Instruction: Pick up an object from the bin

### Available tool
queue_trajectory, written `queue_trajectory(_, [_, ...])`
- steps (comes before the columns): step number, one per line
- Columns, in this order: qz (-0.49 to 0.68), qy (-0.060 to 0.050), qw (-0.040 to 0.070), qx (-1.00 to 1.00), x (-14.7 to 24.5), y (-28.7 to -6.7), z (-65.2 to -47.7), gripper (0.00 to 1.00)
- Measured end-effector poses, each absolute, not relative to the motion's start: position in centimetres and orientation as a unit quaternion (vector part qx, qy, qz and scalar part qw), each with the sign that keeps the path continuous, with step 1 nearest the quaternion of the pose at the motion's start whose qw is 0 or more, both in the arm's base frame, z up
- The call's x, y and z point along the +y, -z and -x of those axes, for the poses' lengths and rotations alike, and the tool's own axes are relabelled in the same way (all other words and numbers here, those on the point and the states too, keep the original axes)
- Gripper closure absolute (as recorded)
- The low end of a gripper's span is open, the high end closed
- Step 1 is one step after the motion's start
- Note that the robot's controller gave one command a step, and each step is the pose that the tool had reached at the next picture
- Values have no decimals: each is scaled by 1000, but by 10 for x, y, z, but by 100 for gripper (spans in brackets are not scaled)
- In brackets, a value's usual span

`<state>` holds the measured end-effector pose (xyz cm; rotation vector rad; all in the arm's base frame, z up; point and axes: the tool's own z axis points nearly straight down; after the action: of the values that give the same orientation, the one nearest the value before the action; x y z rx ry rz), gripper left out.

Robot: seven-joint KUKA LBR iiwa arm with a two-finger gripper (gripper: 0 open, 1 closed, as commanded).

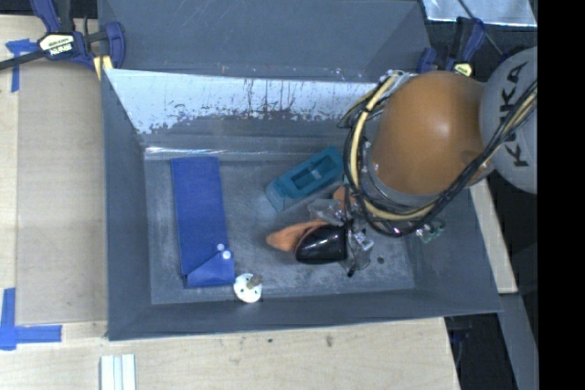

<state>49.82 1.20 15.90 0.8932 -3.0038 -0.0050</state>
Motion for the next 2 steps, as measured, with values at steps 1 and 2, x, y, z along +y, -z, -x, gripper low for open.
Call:
queue_trajectory(1, [-294, -2, -7, -956, 8, -144, -502, 100])
queue_trajectory(2, [-296, 2, 5, -955, -2, -156, -500, 100])
